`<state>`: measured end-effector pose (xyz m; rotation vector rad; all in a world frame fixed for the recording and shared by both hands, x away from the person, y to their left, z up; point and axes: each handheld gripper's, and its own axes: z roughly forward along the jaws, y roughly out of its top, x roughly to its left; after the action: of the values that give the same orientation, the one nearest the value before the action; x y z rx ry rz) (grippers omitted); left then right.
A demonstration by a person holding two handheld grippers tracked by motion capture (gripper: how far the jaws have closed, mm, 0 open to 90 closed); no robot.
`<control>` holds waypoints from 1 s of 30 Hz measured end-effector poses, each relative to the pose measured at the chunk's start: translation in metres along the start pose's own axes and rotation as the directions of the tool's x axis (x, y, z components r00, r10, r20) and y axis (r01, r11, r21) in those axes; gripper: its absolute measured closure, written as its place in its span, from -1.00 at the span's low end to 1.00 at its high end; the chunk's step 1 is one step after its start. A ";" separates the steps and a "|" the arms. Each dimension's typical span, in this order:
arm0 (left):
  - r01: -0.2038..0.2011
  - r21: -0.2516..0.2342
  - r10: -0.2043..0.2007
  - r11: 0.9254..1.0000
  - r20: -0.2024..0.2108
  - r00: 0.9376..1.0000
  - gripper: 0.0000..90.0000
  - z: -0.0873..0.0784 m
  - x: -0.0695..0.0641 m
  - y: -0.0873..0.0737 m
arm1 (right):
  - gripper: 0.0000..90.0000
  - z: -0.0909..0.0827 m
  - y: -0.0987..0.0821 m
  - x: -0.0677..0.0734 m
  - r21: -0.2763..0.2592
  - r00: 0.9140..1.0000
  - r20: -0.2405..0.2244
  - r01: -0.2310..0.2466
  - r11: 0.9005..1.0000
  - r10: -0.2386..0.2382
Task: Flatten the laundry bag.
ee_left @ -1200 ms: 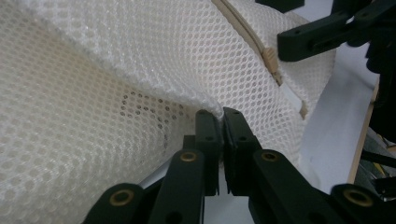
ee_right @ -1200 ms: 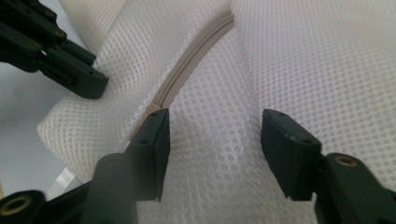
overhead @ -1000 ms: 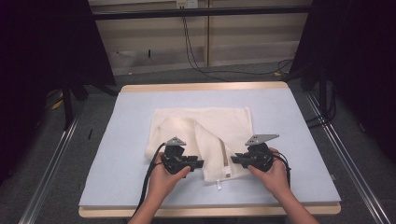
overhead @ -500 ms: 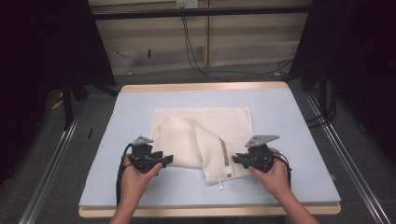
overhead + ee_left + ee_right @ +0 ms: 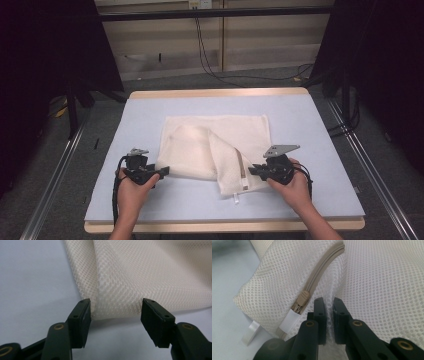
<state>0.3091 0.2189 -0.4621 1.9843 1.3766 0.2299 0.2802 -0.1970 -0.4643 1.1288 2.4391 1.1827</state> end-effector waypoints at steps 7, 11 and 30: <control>-0.073 -0.010 0.074 0.997 0.045 0.996 0.70 0.019 0.001 0.010 | 0.87 -0.006 0.000 -0.004 -0.017 1.000 0.027 -0.002 1.000 0.002; -0.097 -0.022 0.098 0.995 0.037 0.995 0.73 0.032 -0.006 0.027 | 0.87 -0.013 -0.001 -0.009 -0.018 0.998 0.056 0.006 1.000 -0.005; -0.059 -0.116 0.066 0.992 0.060 0.996 0.21 0.038 -0.026 0.056 | 0.87 -0.028 -0.012 -0.013 -0.020 0.998 0.003 0.070 0.997 -0.070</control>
<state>0.3591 0.1689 -0.4485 1.9253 1.2356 0.2656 0.2689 -0.2276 -0.4566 1.0292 2.4380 1.1819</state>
